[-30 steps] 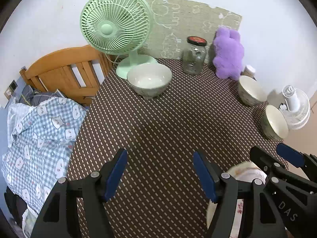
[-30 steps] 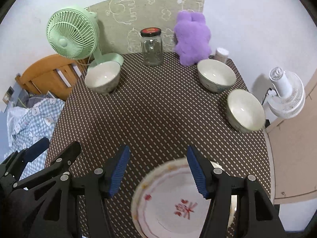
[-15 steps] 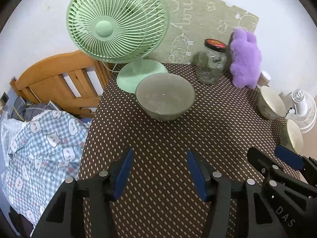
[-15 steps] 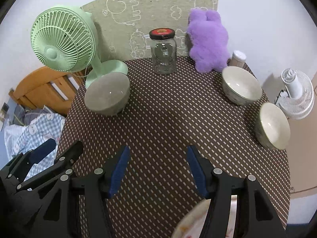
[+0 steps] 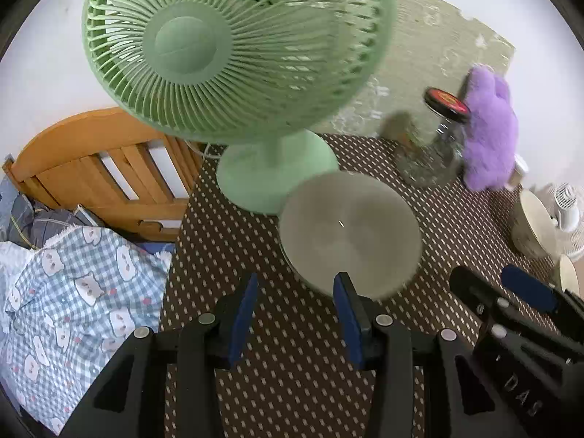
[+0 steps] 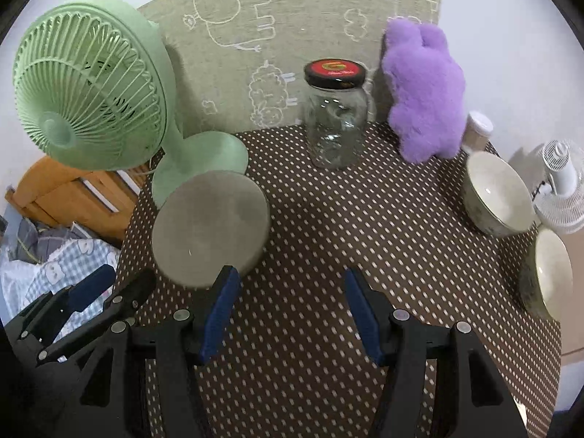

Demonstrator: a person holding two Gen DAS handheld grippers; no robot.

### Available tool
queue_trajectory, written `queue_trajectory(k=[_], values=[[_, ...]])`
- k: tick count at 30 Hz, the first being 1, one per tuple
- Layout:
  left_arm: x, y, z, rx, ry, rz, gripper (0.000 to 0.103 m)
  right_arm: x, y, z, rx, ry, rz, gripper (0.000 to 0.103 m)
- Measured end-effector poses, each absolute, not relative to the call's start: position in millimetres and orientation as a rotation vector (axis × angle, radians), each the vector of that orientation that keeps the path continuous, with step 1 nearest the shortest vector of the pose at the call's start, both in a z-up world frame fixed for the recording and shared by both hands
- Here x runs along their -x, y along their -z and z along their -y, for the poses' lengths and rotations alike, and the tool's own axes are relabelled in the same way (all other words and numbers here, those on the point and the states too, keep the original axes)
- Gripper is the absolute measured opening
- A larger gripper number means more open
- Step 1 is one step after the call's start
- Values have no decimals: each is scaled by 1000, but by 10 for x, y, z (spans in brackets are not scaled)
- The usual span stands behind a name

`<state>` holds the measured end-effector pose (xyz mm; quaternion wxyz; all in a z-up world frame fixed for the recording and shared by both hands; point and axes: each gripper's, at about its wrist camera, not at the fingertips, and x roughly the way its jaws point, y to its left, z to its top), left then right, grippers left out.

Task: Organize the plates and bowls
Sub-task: 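Reach the right gripper to the grey bowl beside the green fan, then close the right gripper on the grey bowl rim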

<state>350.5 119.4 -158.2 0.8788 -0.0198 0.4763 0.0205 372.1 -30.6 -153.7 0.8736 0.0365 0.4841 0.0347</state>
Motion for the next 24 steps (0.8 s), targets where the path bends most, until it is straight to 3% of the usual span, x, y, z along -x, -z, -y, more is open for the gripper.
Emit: queue_trajectory(k=[4, 9, 13, 19, 21, 24], values=[[-3708, 1655, -1267, 26, -59, -987, 44, -3935, 1627, 183, -72, -69, -1014, 62], [-3875, 1803, -1304, 34, -52, -1010, 43, -4131, 1756, 92, -79, -56, -1025, 53], [-3965, 1921, -1325, 49, -51, -1025, 43, -4229, 1898, 56, -79, -55, -1050, 40], [-4049, 2052, -1354, 71, -53, -1042, 33, -4341, 2028, 43, -95, -56, -1072, 18], [-4081, 2099, -1373, 103, -49, -1067, 24, -4366, 2048, 28, -94, -54, -1070, 15], [-4091, 2130, -1372, 113, -41, -1070, 21, -4399, 2073, 11, -84, -46, -1070, 12]])
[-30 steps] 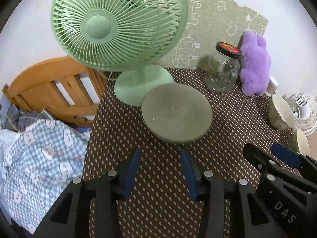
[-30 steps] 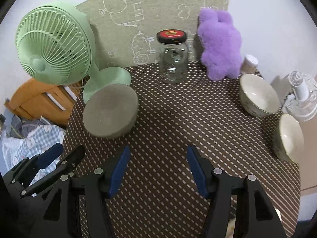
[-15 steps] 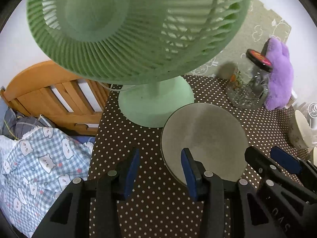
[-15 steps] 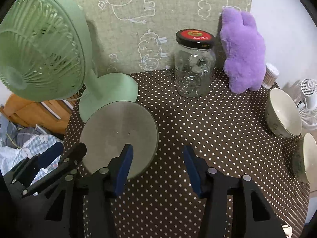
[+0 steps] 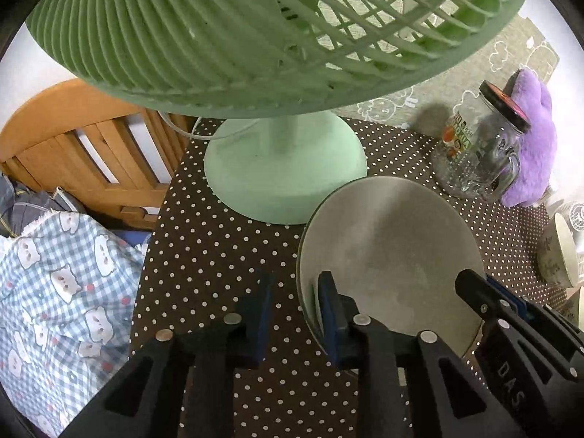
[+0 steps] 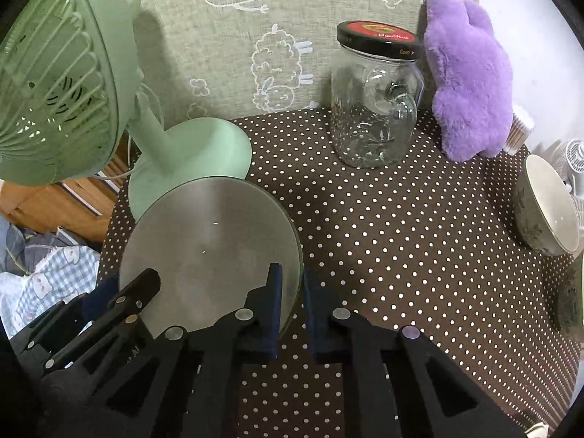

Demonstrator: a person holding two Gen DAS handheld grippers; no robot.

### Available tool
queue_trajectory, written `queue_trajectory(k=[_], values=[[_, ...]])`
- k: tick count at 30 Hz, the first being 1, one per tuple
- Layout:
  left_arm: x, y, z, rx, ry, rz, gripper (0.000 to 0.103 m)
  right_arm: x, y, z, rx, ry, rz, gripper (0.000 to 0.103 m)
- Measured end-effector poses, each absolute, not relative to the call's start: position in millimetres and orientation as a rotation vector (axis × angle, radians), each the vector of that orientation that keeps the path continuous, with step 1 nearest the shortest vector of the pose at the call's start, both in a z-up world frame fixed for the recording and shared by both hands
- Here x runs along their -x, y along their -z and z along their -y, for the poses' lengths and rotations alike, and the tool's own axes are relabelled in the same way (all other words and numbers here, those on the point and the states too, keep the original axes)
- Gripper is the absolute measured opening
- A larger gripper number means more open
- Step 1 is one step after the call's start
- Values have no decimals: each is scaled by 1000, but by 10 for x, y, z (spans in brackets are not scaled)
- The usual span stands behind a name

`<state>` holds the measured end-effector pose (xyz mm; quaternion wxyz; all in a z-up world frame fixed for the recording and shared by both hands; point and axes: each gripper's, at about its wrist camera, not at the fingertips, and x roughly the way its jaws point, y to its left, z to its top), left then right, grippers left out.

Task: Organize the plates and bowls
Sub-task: 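Close the right gripper on the grey bowl rim, then lift and carry the grey bowl toward the plate stack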

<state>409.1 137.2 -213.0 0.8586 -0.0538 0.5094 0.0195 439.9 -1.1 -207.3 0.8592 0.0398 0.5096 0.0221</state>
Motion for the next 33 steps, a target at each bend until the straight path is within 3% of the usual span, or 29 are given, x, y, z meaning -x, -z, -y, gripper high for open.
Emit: queue_trajectory(k=[9, 33], values=[[-4091, 2122, -1306, 93, -4, -1075, 9, -4407, 2047, 47, -104, -60, -1078, 10], [-3136, 2028, -989, 50, 0, -1133, 9, -3551, 1891, 331, -71, -93, -1133, 10]])
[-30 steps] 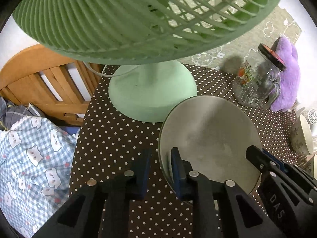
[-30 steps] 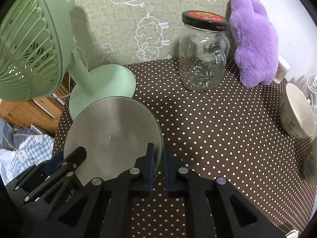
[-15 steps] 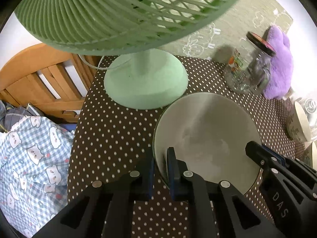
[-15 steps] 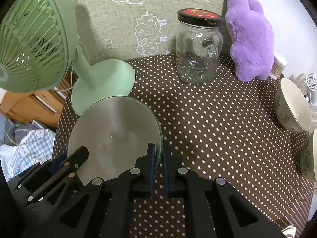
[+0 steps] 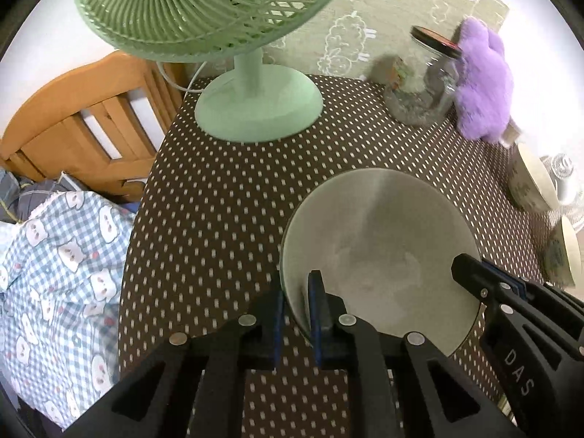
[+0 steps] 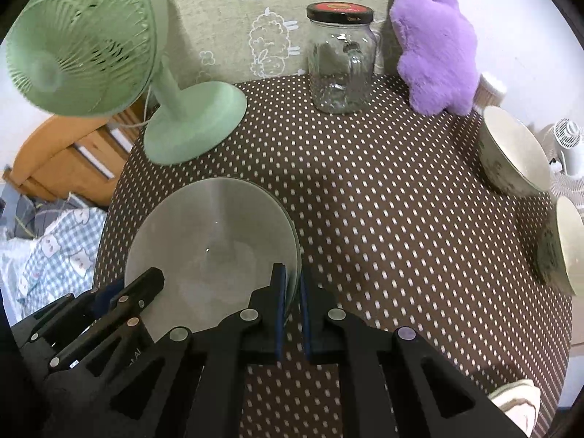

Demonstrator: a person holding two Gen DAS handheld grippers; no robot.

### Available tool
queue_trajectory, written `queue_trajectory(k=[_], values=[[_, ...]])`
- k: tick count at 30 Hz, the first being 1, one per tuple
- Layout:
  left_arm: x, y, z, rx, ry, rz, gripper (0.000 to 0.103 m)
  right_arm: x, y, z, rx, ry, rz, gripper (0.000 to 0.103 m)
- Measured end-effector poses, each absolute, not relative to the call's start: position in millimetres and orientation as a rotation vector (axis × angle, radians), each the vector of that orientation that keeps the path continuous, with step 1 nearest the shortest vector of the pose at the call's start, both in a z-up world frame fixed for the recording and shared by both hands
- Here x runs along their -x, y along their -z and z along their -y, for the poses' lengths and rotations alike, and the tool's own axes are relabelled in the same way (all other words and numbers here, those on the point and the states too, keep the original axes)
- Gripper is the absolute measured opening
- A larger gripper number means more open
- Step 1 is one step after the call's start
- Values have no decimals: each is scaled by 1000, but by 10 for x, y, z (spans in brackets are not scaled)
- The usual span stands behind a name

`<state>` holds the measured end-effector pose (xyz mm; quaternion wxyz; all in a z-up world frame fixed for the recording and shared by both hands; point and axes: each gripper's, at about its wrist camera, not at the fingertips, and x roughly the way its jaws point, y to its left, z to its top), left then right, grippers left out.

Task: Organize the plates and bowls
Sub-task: 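Lift and carry the grey bowl toward the plate stack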

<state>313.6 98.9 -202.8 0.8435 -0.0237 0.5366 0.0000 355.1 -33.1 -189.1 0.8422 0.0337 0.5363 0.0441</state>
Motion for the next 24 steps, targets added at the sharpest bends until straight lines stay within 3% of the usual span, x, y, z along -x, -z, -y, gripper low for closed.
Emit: queue_trajectory(k=[24], values=[[-1659, 1886, -536, 65, -34, -1213, 10, -1999, 1773, 768, -21, -173, -1215, 10]])
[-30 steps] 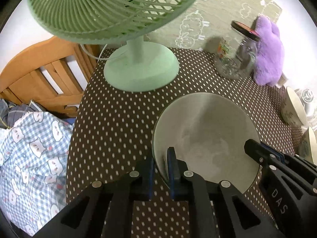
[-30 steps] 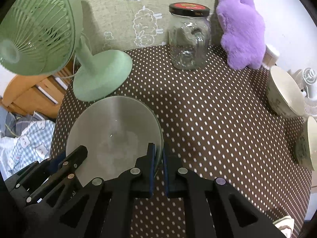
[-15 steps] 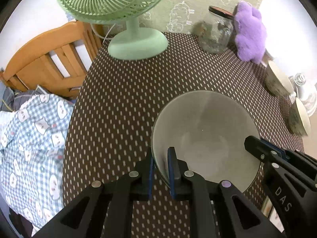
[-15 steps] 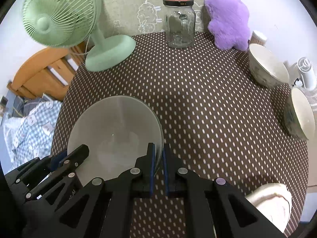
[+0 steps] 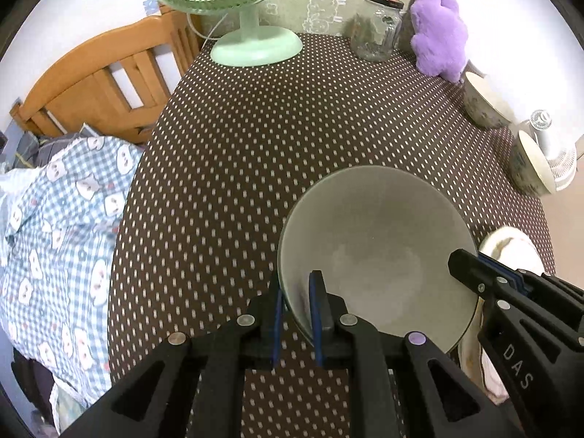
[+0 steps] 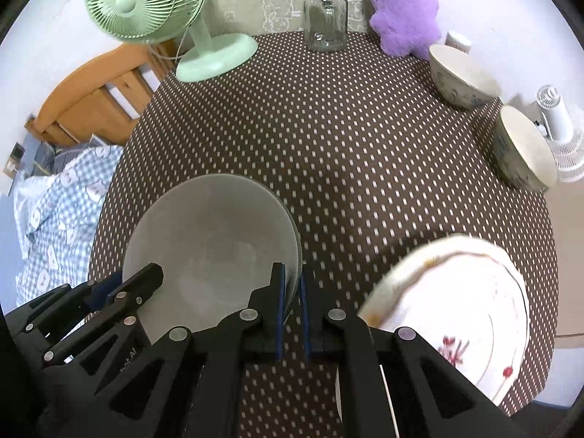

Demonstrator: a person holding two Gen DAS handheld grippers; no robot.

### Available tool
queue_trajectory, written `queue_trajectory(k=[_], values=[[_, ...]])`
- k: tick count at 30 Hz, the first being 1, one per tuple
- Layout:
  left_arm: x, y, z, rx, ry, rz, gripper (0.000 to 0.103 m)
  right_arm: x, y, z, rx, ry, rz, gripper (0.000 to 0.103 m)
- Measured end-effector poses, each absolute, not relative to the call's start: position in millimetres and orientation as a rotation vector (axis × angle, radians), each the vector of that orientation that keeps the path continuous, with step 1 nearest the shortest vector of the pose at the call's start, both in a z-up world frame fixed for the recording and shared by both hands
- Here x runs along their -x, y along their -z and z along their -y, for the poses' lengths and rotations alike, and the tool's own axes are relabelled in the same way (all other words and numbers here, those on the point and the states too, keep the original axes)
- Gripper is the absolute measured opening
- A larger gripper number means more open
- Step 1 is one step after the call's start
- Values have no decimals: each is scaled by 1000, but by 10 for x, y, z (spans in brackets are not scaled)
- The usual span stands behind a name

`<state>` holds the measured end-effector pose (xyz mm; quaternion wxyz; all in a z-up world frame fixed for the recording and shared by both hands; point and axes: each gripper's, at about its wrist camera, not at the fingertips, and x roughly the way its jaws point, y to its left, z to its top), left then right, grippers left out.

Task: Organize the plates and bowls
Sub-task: 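Lift and carry the grey bowl toward the plate stack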

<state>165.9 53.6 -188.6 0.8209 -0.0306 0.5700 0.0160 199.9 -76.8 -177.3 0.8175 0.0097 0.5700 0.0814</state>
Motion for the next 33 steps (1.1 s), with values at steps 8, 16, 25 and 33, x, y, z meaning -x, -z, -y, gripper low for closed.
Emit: queue_trajectory(k=[8, 16, 25, 33], values=[[-1322, 1915, -457, 90, -30, -1237, 11, -1676, 1774, 857, 7, -191, -1224, 10], [-1159, 2008, -313, 71, -10, -1250, 11, -1549, 1872, 983, 23, -168, -1260, 10], [-1060, 2037, -271, 75, -13, -1259, 12, -1488, 1906, 1002, 24, -168, -1269, 10], [-1086, 2002, -282, 95, -31, -1244, 36, -1500, 1942, 994, 42, -172, -1300, 13]])
